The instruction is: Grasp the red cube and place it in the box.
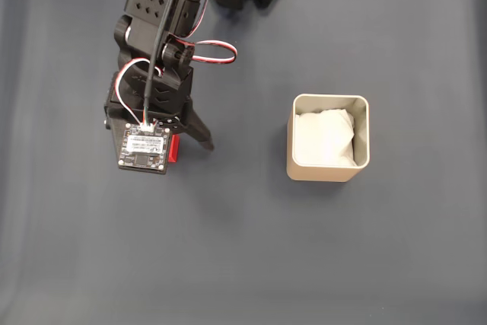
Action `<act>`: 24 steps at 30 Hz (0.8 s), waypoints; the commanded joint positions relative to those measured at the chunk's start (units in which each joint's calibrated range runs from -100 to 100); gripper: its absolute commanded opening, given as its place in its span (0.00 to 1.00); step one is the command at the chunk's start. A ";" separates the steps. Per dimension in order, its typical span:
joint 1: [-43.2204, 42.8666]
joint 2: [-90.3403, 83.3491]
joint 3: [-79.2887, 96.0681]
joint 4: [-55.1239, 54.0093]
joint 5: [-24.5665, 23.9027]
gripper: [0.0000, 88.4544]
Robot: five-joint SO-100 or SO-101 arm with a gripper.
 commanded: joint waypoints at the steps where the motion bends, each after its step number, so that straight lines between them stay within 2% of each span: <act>1: 0.37 -0.46 -2.17 0.15 0.73 0.27; 5: 0.08 -1.16 -2.26 1.37 0.63 0.13; 10: -0.35 -2.20 -2.53 2.44 0.15 0.03; 13: -0.42 -2.81 -2.71 2.60 -0.44 0.00; 24: -0.63 -6.12 -2.53 4.98 -0.49 0.00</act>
